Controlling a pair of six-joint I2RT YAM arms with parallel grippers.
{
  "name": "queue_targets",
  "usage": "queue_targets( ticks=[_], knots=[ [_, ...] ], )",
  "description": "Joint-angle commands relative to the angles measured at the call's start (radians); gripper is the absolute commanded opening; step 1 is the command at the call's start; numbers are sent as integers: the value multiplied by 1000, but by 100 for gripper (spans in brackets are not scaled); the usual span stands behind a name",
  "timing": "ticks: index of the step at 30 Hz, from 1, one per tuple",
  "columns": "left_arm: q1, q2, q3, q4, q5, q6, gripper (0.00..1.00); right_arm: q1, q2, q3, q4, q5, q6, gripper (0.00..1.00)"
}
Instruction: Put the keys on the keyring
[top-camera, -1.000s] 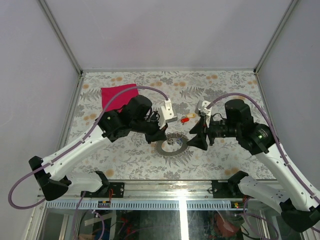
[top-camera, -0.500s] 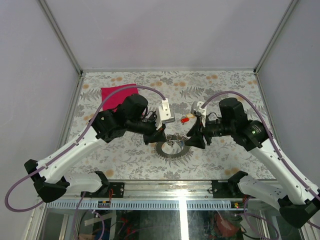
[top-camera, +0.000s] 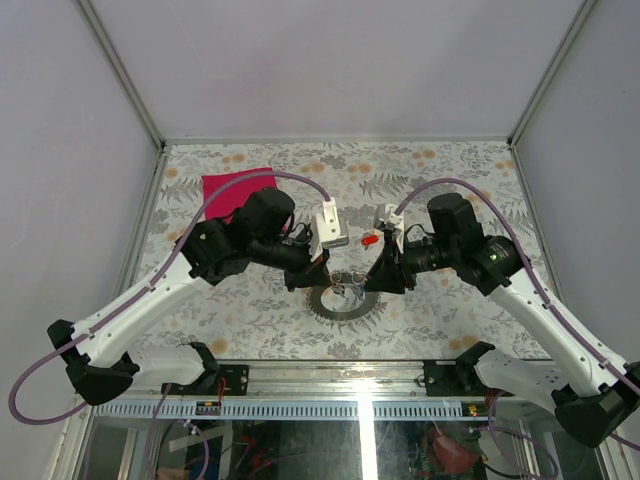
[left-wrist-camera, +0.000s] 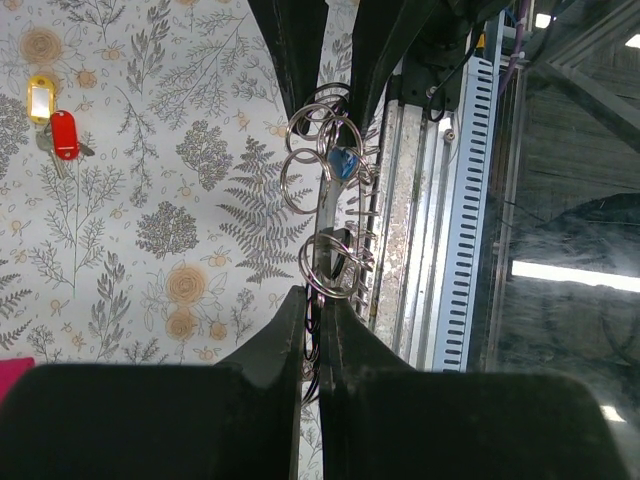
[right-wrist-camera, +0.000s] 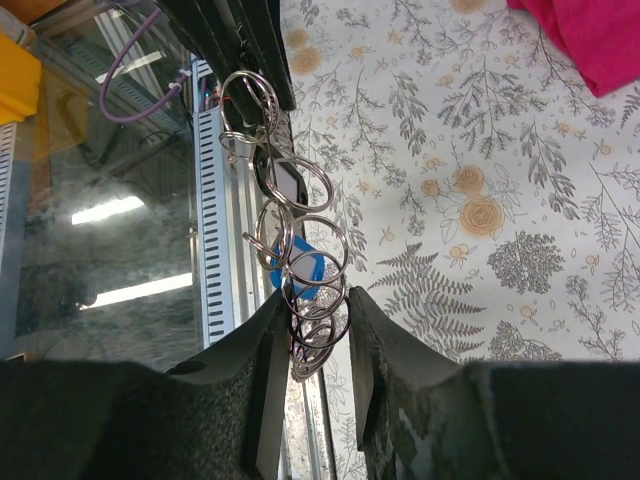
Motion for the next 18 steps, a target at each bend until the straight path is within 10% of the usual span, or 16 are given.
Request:
queue_targets(
  ticks=[1, 18],
  knots=[
    [-10, -20, 57, 36, 43, 16, 0, -1, 5, -8, 83, -71, 17, 26],
    [-11, -31, 90, 45, 46, 18, 0, 1, -8, -24, 168, -138, 79, 0]
  ],
)
